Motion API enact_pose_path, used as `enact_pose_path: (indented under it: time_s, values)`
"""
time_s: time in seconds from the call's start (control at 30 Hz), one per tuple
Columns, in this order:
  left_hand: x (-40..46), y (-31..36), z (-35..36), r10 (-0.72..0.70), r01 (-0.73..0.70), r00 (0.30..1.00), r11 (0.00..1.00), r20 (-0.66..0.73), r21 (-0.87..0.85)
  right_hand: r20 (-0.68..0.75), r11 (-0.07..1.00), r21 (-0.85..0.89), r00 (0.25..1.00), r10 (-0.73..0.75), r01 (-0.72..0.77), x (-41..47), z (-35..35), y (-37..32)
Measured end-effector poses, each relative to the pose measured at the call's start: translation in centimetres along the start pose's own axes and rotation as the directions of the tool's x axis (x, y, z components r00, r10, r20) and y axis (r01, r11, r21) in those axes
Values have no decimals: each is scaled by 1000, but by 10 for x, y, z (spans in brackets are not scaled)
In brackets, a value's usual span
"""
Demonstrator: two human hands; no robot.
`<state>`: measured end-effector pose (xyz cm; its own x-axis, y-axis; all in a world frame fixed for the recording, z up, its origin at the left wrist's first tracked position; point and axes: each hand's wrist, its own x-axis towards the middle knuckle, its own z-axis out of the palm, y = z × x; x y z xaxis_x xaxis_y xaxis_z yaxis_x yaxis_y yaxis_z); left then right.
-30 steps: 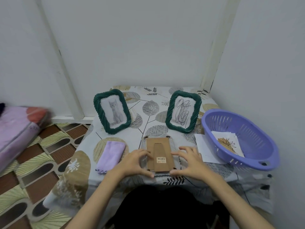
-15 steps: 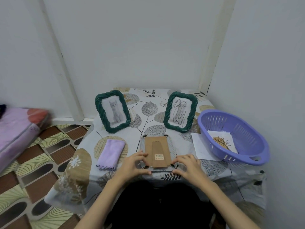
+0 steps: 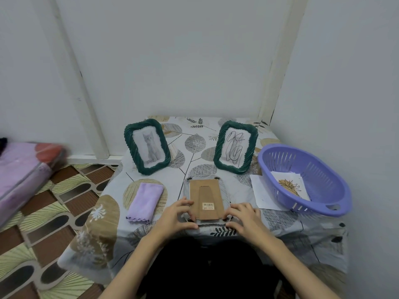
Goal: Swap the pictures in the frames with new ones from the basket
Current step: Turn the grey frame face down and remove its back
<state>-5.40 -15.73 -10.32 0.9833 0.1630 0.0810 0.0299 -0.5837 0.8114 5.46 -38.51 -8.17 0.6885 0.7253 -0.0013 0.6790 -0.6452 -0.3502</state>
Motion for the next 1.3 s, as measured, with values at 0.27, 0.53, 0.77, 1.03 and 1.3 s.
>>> enact_pose_path:
  time_s: [0.27, 0.53, 0.77, 1.03, 1.3]
  values:
    - [10, 15, 1, -6, 29, 989, 987, -145, 156, -62, 981, 155, 990, 126, -116, 1, -10, -9]
    - [23, 32, 22, -187, 204, 968, 975, -168, 88, -13, 969, 167, 983, 186, -181, 19, 5, -24]
    - [19, 37, 24, -234, 207, 953, 967, -192, -148, -118, 880, 453, 970, 215, -140, 10, 12, -27]
    - [21, 41, 21, -170, 85, 956, 939, -237, -333, -152, 879, 465, 968, 200, -108, 9, 8, -26]
    - [25, 43, 15, -190, 82, 944, 926, -269, -368, -112, 877, 468, 978, 179, -107, 16, 5, -38]
